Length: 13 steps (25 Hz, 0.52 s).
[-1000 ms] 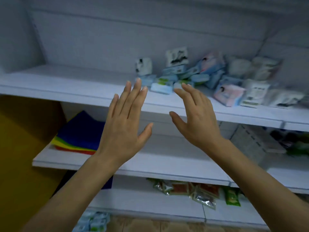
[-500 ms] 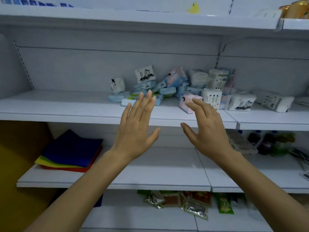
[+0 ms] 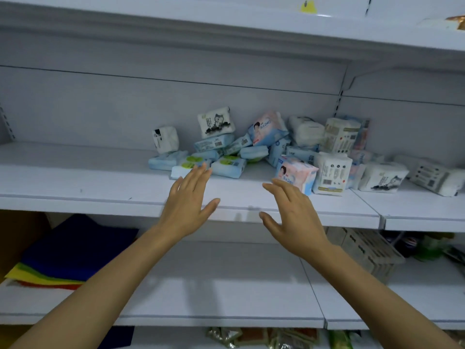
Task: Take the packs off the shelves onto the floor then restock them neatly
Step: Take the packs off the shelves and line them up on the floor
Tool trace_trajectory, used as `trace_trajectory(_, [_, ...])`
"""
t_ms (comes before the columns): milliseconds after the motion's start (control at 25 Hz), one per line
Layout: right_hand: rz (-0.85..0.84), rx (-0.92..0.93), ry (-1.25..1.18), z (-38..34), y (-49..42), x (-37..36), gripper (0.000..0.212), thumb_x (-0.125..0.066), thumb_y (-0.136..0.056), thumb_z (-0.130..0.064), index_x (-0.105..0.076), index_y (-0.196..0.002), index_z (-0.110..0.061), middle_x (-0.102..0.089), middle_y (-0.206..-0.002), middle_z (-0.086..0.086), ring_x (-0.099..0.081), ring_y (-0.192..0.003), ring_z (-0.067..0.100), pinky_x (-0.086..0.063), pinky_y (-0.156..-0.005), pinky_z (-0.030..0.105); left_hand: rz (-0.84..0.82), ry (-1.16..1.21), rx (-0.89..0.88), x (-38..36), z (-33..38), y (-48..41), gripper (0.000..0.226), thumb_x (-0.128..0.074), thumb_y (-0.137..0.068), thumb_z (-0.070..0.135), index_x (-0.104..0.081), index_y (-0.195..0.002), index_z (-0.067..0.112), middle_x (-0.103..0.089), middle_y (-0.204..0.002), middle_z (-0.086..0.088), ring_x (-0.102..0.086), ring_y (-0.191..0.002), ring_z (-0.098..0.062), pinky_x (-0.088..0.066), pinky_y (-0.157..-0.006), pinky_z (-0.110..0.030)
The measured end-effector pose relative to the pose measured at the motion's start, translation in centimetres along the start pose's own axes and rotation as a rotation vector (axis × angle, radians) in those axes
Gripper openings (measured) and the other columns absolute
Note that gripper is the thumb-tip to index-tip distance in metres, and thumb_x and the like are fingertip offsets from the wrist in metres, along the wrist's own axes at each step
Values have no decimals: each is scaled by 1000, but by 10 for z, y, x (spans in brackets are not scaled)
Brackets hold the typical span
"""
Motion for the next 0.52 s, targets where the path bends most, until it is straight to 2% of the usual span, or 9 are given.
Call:
trace_trajectory(160, [-77, -40, -20, 9, -54, -48, 53, -63, -88, -32, -47, -134, -14, -48, -138, 8, -48, -123, 29, -39, -99, 38, 9, 20, 83, -28, -46, -63, 70, -51, -93, 50, -26, -150, 19, -17, -160, -5, -11, -148, -23, -11, -117, -48])
trace_trajectory(240, [-89, -59, -38, 9, -76, -69, 54, -62, -88, -31, -46, -136, -13, -48, -138, 7, -48, -122, 28, -40, -97, 37, -97, -3, 174, -52, -73, -79, 75, -54, -88, 57, -25, -150, 26, -10, -161, -4, -4, -149, -24, -9, -116, -51])
trace_trajectory(360, [-122, -108, -83, 16, -109, -101, 58, -63, -88, -30, -41, -140, -15, -44, -141, 6, -46, -124, 25, -41, -96, 36, -248, 96, 271, -80, -98, -83, 68, -53, -90, 55, -26, -148, 31, -6, -161, -3, -1, -148, -23, -20, -114, -50])
trace_trajectory(520, [-164, -275, -197, 40, -158, -148, 74, -71, -80, -37, -37, -143, -21, -37, -146, 9, -41, -129, 31, -42, -102, 44, -158, 109, 236, -79, -97, -86, 51, -43, -98, 41, -31, -146, 30, -19, -157, -1, -14, -143, -23, -32, -108, -46])
Point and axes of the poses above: each hand's wrist, its own y-axis away from the middle knuckle, its own x-axis out of the back of the hand, z = x × y, the point moved 7 cm from there along -y, towards the middle knuckle
